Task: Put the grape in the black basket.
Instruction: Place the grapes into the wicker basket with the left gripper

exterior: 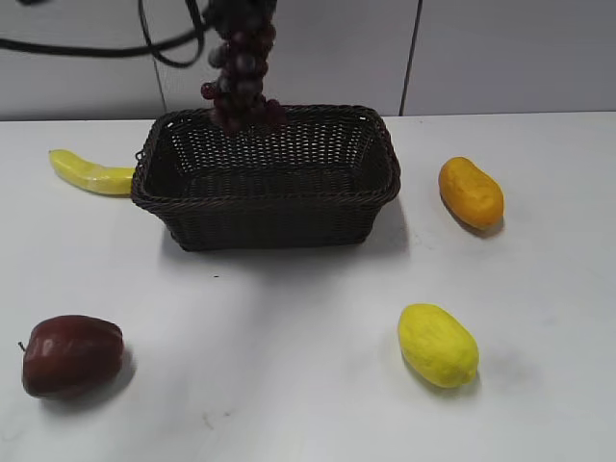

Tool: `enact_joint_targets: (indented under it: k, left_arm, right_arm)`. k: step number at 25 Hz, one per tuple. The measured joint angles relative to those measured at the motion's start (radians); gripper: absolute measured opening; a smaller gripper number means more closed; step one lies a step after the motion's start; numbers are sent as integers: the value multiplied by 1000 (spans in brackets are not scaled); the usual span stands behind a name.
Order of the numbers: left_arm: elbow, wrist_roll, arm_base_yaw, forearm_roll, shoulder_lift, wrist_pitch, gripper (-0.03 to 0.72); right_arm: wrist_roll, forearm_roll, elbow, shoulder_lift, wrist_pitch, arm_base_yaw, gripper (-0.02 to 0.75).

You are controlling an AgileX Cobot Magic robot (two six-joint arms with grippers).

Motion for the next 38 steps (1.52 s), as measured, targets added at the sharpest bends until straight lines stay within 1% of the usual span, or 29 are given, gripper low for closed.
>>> enact_joint_targets:
  k: [5, 10, 11, 12, 14, 16, 18, 19, 20, 23, 26, 29, 32, 36, 38]
  left_arm:
    - [1, 0, 17, 0, 146, -43, 64]
    - [1, 1, 19, -15, 213, -16, 64]
    - [1, 0, 19, -17, 216, -1, 77]
    - [1, 1, 19, -18, 216, 19, 111]
    - [1, 0, 19, -19, 216, 61, 229]
    - [1, 0, 19, -20, 216, 110, 404]
    - [1, 1, 19, -26, 216, 150, 537]
    - [1, 0, 19, -32, 216, 172, 581]
    - [1, 0, 19, -43, 215, 197, 606]
    - [1, 0, 19, -66, 197, 280, 633]
    - [1, 0, 19, -81, 140, 377, 633]
    - [-16, 0, 31, -131, 67, 491, 626]
    - [-90, 0, 76, -197, 17, 673, 614]
    - [-183, 0, 155, -231, -10, 965, 584]
    - [-200, 0, 200, -249, -15, 1102, 572]
  right_arm:
    - [0, 0, 0, 0, 0, 0, 586]
    - [0, 0, 0, 0, 0, 0, 585]
    - [0, 0, 0, 0, 0, 0, 585]
    - [0, 0, 0, 0, 0, 0, 585]
    - [0, 0, 0, 0, 0, 0, 585]
    - [0, 0, 0, 0, 0, 0, 585]
    - [0, 0, 0, 0, 0, 0, 585]
    - [0, 0, 0, 0, 0, 0, 585]
    - [0, 0, 0, 0, 0, 0, 586]
    - [0, 0, 0, 0, 0, 0, 586]
    - [0, 0, 0, 0, 0, 0, 586]
    - [0, 0, 0, 0, 0, 0, 586]
    - [0, 0, 0, 0, 0, 0, 585]
    - [0, 0, 0, 0, 0, 0, 585]
    - [0, 0, 0, 0, 0, 0, 585]
